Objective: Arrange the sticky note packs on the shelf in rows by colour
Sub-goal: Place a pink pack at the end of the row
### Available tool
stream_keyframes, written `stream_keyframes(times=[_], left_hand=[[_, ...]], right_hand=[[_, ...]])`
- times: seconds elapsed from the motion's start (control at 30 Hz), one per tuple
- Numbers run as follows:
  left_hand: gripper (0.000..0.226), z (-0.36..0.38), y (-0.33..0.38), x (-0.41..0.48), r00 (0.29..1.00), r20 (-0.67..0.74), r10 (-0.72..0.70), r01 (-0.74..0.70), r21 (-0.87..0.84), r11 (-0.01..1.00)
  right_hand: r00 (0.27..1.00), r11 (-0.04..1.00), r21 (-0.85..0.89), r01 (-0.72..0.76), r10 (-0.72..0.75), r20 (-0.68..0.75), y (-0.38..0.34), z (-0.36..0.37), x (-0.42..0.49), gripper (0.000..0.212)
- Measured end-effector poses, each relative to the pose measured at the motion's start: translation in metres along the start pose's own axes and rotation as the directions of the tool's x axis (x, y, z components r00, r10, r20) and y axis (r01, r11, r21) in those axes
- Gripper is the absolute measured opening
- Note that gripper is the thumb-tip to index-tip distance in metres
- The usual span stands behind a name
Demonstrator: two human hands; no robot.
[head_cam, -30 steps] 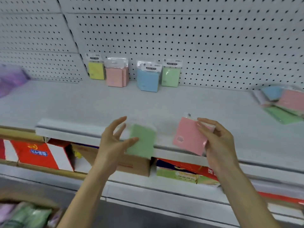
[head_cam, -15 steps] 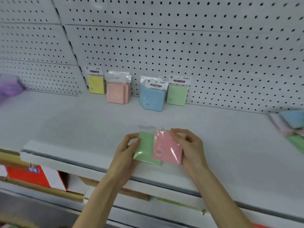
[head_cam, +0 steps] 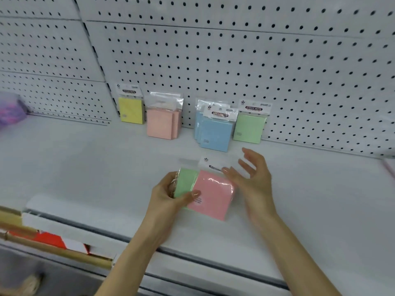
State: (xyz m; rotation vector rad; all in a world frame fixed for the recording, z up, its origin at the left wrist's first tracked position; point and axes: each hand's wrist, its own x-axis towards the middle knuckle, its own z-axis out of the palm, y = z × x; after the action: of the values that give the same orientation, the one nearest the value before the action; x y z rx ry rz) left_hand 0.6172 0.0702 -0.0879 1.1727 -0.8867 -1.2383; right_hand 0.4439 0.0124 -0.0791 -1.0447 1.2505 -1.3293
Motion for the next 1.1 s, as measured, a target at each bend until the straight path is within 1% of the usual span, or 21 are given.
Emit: stream_keyframes(times=[0.03, 0.1, 0.13, 0.17, 0.2, 0.23, 0.27, 0.33, 0.37, 0.43, 0.5, 0.6, 0.67, 0.73, 0.83, 0.87, 0.93, 1.0, 1.07, 1.1], left_hand=[[0.046, -0.004, 0.001, 0.003, 1.0, -0.005, 0.008, -0.008, -0.01, 1.0], [0.047, -0.015, 0.003, 0.009, 0.999, -0.023, 0.025, -0.025, -0.01, 1.0], [0.048, -0.022, 0.004, 0.012, 0.999, -0.032, 0.031, -0.031, -0.003, 1.0], [0.049, -0.029, 0.005, 0.015, 0.999, -0.035, 0.038, -0.038, 0.001, 0.999], [0.049, -0.036, 0.006, 0.019, 0.999, -0.032, 0.043, -0.043, 0.003, 0.999], [0.049, -0.043, 0.007, 0.024, 0.999, -0.023, 0.045, -0.045, 0.001, 0.999], [0.049, -0.047, 0.008, 0.029, 0.999, -0.008, 0.044, -0.044, -0.001, 0.999], [0.047, -0.05, 0.009, 0.038, 0.998, 0.039, 0.04, -0.04, 0.0, 0.999], [0.046, -0.049, 0.008, 0.042, 0.997, 0.065, 0.038, -0.039, 0.008, 0.999], [0.039, -0.044, 0.007, 0.05, 0.995, 0.095, 0.034, -0.036, 0.027, 0.999], [0.032, -0.039, 0.006, 0.057, 0.995, 0.097, 0.029, -0.031, 0.023, 0.999], [0.021, -0.027, 0.004, 0.064, 0.993, 0.106, 0.059, -0.064, 0.053, 0.996], [0.016, -0.016, 0.004, 0.068, 0.991, 0.095, 0.095, -0.103, 0.08, 0.992], [0.018, -0.004, 0.003, 0.072, 0.987, 0.087, 0.136, -0.145, 0.11, 0.983], [0.02, 0.017, -0.002, 0.08, 0.983, 0.066, 0.173, -0.181, 0.15, 0.972], [0.02, 0.024, -0.004, 0.083, 0.982, 0.055, 0.179, -0.186, 0.16, 0.969], [0.023, 0.037, -0.008, 0.086, 0.981, 0.043, 0.191, -0.196, 0.187, 0.963], [0.026, 0.045, -0.012, 0.089, 0.98, 0.032, 0.194, -0.196, 0.218, 0.956], [0.026, 0.05, -0.015, 0.092, 0.979, 0.016, 0.204, -0.202, 0.25, 0.947], [0.026, 0.051, -0.017, 0.094, 0.978, 0.007, 0.211, -0.205, 0.259, 0.944]], right_hand=[[0.995, 0.995, 0.006, -0.103, 0.103, 0.021, 0.004, 0.004, 0.003, 0.058], [0.945, 0.948, 0.057, -0.313, 0.304, 0.123, 0.011, 0.014, 0.004, 0.059], [0.917, 0.925, 0.08, -0.373, 0.354, 0.184, 0.013, 0.02, 0.002, 0.061], [0.903, 0.919, 0.082, -0.386, 0.358, 0.238, 0.014, 0.026, 0.0, 0.062], [0.897, 0.924, 0.072, -0.375, 0.342, 0.278, 0.014, 0.032, -0.003, 0.059], [0.899, 0.936, 0.055, -0.348, 0.317, 0.301, 0.012, 0.039, -0.005, 0.05], [0.91, 0.947, 0.044, -0.319, 0.292, 0.295, 0.009, 0.045, -0.007, 0.039], [0.954, 0.971, 0.035, -0.238, 0.227, 0.196, 0.007, 0.053, -0.006, 0.019], [0.973, 0.98, 0.031, -0.195, 0.189, 0.135, 0.009, 0.054, -0.003, 0.015], [0.991, 0.991, 0.038, -0.129, 0.127, 0.052, 0.007, 0.052, 0.001, 0.013], [0.996, 0.995, 0.036, -0.092, 0.092, -0.002, 0.004, 0.038, 0.006, 0.012], [0.996, 0.999, 0.003, -0.045, 0.045, -0.079, 0.0, -0.005, 0.016, 0.015], [0.994, 0.998, -0.061, 0.011, -0.018, -0.109, -0.001, -0.04, 0.026, 0.02], [0.987, 0.994, -0.101, 0.035, -0.05, -0.153, -0.002, -0.071, 0.041, 0.02], [0.967, 0.996, -0.087, 0.036, -0.056, -0.249, -0.004, -0.106, 0.075, 0.007], [0.96, 0.996, -0.073, 0.042, -0.061, -0.273, -0.004, -0.113, 0.088, 0.013], [0.946, 0.992, -0.091, 0.089, -0.113, -0.305, -0.007, -0.121, 0.113, 0.019], [0.928, 0.978, -0.137, 0.16, -0.196, -0.316, -0.011, -0.123, 0.135, 0.027], [0.916, 0.956, -0.189, 0.223, -0.271, -0.295, -0.014, -0.128, 0.153, 0.011], [0.915, 0.948, -0.209, 0.241, -0.293, -0.277, -0.015, -0.131, 0.158, 0.006]])
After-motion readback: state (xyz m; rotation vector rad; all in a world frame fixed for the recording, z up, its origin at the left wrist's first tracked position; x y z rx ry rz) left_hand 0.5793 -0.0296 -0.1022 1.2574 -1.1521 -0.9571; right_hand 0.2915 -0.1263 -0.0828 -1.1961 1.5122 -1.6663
